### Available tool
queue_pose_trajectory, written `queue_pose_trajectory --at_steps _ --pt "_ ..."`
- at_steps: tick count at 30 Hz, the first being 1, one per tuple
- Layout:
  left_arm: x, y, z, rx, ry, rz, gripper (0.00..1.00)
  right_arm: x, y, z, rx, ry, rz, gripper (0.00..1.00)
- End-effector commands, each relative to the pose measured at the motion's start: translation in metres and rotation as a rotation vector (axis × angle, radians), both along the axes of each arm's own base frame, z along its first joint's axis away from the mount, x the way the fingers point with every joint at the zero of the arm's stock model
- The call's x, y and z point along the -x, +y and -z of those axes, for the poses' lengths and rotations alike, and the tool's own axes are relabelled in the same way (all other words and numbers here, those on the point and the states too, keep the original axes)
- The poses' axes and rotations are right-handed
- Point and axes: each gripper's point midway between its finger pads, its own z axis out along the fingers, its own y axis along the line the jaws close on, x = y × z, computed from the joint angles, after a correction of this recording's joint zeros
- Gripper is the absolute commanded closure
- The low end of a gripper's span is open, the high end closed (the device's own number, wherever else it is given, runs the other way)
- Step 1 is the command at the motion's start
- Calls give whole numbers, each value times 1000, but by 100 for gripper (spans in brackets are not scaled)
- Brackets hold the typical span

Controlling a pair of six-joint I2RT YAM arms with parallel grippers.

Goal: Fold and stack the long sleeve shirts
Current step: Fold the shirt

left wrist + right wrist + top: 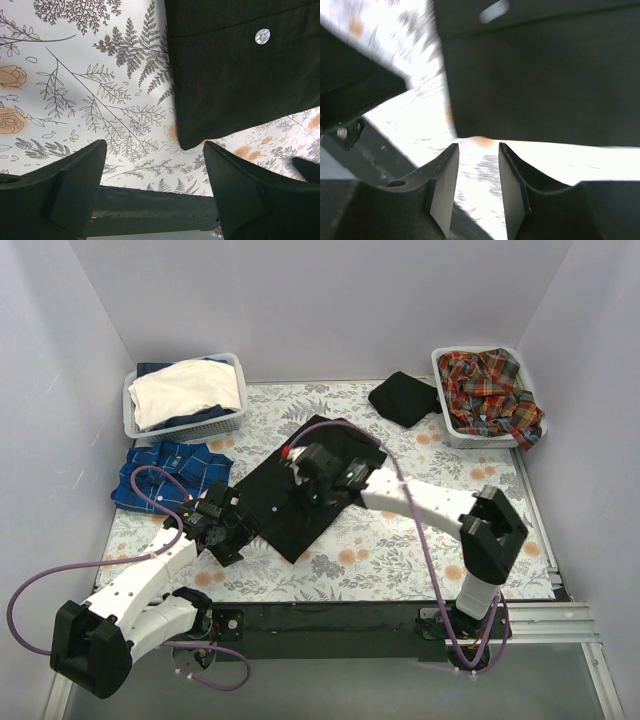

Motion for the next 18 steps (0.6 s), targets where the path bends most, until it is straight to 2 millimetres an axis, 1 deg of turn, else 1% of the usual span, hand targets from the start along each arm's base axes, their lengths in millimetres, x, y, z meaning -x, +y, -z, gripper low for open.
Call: queue_pose_trajectory --at_steps 1,2,3,4,5,6,7,8,9,10,11,12,13,14,15,17,18 --pt "-5 3 -8 -6 -37 -24 21 -88 -80 -25 64 -109 238 54" --pt "-5 2 -7 -5 -38 -20 21 -100 -90 -13 88 -91 261 54" --pt "-5 2 -7 -4 -36 -18 21 -124 -110 -8 106 -91 314 55" --pt "-5 1 -6 -1 -36 -14 21 -139 -116 -7 113 -99 337 55" --pt "-5 1 -6 -2 -34 -10 21 -151 -121 9 139 -77 349 56" --pt "-5 1 -5 -3 -33 -1 21 -168 -133 15 148 -71 374 57" --pt "-5 0 -4 -2 -29 5 21 -176 -135 21 150 -66 378 58" --pt "-6 -1 -5 2 -30 8 21 -191 -133 28 149 -70 382 59" --pt "-6 -1 -4 0 -29 13 21 -200 -138 33 153 -76 387 59" --pt "-6 -2 -4 1 -29 15 21 -207 -139 37 153 -84 389 59" --pt "-7 -3 -5 3 -33 18 21 -214 -136 44 141 -92 391 60" --pt "-8 -3 -4 4 -33 21 21 -220 -140 48 136 -94 407 60" --pt "-9 -4 -5 4 -34 22 21 -225 -138 50 116 -109 413 62" --pt "-9 -4 -5 3 -35 27 21 -226 -139 54 116 -108 418 62" --pt "-10 -5 -4 4 -36 29 21 -221 -144 64 131 -87 439 63" --pt "-10 -5 -3 1 -34 34 21 -214 -152 74 159 -67 476 64" --pt "-10 -5 -2 0 -32 38 21 -202 -162 87 195 -40 487 65"
